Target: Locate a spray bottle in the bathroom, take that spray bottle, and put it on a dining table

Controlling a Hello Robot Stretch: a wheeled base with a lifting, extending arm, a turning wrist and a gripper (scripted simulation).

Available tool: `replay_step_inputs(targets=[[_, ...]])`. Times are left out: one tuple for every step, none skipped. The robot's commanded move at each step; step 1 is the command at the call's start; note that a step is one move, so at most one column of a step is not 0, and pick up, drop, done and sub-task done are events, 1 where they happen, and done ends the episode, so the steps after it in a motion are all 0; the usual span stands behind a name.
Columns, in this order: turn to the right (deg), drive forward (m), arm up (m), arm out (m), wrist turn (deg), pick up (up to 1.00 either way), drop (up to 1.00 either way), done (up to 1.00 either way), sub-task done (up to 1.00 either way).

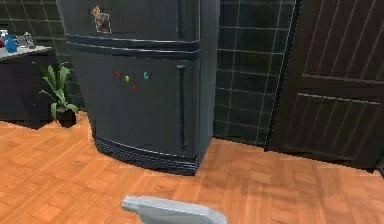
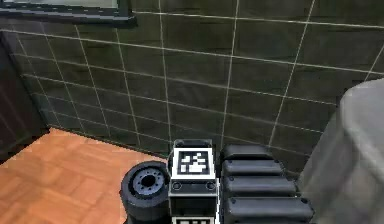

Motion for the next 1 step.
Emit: replay_step_inputs(targets=[[-45.0, 0.0, 0.0, 0.0, 0.0, 0.0, 0.0, 0.0, 0.0]])
